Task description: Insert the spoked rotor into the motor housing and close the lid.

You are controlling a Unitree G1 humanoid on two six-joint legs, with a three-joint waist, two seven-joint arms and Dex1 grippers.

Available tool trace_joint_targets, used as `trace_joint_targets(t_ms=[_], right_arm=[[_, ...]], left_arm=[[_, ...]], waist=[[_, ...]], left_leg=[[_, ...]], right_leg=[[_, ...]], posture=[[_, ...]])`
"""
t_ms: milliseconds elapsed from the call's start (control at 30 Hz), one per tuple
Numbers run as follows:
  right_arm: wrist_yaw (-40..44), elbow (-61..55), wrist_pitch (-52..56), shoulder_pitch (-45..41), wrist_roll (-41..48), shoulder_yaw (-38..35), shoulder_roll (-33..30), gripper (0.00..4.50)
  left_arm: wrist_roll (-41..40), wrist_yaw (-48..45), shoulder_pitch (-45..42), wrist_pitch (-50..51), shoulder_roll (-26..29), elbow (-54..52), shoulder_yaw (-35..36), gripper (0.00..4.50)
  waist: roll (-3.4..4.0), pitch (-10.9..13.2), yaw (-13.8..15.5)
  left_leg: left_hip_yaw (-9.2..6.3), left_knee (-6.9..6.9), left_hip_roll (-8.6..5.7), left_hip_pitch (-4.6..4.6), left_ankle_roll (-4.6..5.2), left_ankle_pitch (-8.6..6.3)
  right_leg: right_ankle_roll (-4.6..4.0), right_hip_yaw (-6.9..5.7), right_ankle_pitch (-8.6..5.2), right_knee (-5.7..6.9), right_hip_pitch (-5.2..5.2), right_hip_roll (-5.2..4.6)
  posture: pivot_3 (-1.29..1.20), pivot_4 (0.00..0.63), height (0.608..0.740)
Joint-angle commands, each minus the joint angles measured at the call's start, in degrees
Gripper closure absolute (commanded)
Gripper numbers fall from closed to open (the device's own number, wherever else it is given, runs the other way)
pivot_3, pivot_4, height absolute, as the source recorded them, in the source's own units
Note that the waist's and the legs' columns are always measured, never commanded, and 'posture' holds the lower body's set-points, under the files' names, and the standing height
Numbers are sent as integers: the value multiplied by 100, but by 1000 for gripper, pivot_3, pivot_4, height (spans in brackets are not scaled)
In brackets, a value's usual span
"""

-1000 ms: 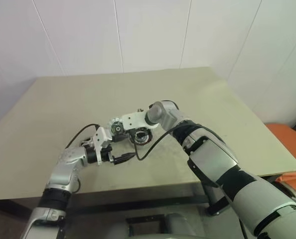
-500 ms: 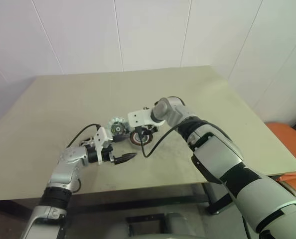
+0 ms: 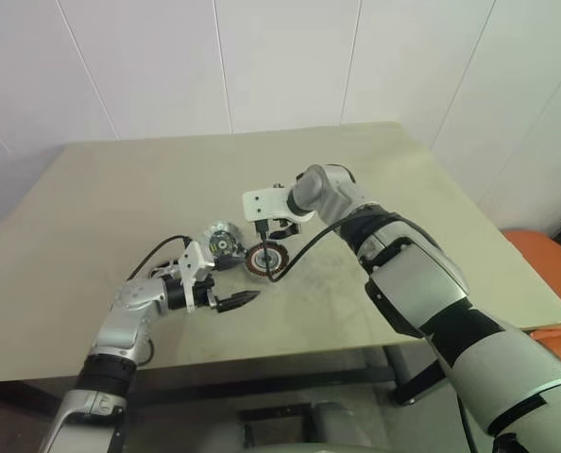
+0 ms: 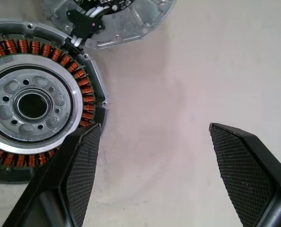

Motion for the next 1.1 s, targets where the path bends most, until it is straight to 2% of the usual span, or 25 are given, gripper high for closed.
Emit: trace_joint_targets(t_ms=[33,300,733,1033,1100], right_arm=[[161,-198,-73,-106,97,-51,31,637],[81,-151,53,89,236,-167,174,637],[164,-183,126,322,233,-86,166,637],[-72,-187,88,513,252,-96,226,637],[-80,-198,132,574,320,-156,238,1059]], left_arm=[[-157,-68,-95,4,197,-116,245,0],[-481,-48,-68,233,453,-252,645,0],[-480,127,51,365,410,-477,599,0],[-488,184,88,434,390,-602,594,0],[-483,201,103,440,394,-614,598,0]], waist=[[0,4,-6],[-1,10,4],[-3,15,-2],[-4,14,0],[-5,14,0]], left_leg=[[1,0,0,0,0,0],[0,-2,3,-1,0,0],[0,-8,2,0,0,0],[0,-15,2,1,0,0],[0,-15,2,2,0,0]], right_leg=[[0,0,0,0,0,1],[0,0,0,0,-2,0],[-1,0,1,-2,-2,-1],[-1,0,1,-4,-3,-2],[-1,0,1,-4,-3,-1]], posture=[[0,0,740],[0,0,740],[0,0,740],[0,0,740],[0,0,740]])
